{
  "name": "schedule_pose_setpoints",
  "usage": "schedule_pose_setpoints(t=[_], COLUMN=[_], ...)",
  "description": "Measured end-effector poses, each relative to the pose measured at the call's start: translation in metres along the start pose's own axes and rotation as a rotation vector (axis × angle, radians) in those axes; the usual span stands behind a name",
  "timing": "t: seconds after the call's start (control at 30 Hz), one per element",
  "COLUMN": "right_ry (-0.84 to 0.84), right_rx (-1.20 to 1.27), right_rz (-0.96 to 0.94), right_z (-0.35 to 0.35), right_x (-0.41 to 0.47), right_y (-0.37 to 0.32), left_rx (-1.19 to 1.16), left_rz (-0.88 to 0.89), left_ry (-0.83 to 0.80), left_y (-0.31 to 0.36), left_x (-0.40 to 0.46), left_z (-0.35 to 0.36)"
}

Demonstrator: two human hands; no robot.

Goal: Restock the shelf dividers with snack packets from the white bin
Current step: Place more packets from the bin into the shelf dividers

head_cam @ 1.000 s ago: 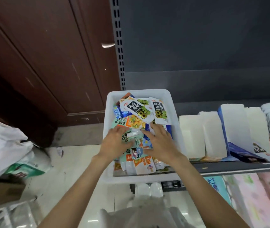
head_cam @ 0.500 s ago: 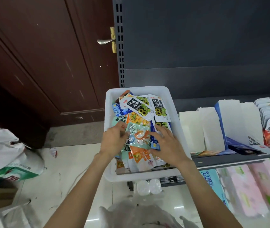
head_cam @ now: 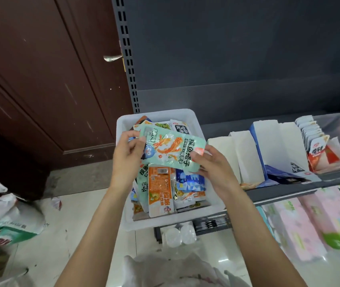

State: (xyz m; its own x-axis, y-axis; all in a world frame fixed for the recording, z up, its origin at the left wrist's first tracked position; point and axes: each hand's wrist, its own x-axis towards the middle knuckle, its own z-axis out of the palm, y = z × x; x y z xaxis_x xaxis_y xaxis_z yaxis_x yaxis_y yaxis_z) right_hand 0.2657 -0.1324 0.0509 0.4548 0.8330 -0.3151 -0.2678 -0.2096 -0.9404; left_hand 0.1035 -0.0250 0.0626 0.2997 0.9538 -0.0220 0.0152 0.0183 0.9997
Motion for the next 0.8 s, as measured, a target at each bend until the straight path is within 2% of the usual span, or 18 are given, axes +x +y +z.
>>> schedule_pose_setpoints(t=[0.1, 0.2, 0.3, 0.37, 0.5, 0.6, 0.7, 0.8], right_ry=[0.144, 0.506, 0.716, 0.764, 0.768, 0.736, 0.414, 0.131], right_rx=[-0.082, -0.334, -0.385, -0.411, -0.652, -0.989, -1.290, -1.451], right_rz=[-0.166, -0.407, -0.483, -0.454, -0.407, -0.547, -0.661, -0.562], right_z=[-0.037, -0.084, -0.122, -0.133, -0.130, -0.120, -0.120, -0.129], right_x=[-0.018, -0.038, -0.053, -0.050, -0.028, -0.013, -0.001, -0.001], right_y=[-0.006, 0.000, 0.016, 0.025, 0.039, 0.046, 0.063, 0.090], left_rx=[0.026, 0.208, 0.697, 0.999, 1.161, 1.157, 1.133, 1.092], left_rz=[0.002, 0.140, 0.453, 0.559, 0.471, 0.492, 0.504, 0.524], left_ry=[-0.188, -0.410, -0.462, -0.490, -0.629, -0.668, -0.677, -0.695], left_y=[-0.006, -0.016, -0.035, -0.050, -0.078, -0.086, -0.088, -0.087], left_x=[0.000, -0.001, 0.004, 0.009, 0.021, 0.020, 0.022, 0.023], left_z=[0.034, 0.077, 0.118, 0.132, 0.130, 0.124, 0.122, 0.120])
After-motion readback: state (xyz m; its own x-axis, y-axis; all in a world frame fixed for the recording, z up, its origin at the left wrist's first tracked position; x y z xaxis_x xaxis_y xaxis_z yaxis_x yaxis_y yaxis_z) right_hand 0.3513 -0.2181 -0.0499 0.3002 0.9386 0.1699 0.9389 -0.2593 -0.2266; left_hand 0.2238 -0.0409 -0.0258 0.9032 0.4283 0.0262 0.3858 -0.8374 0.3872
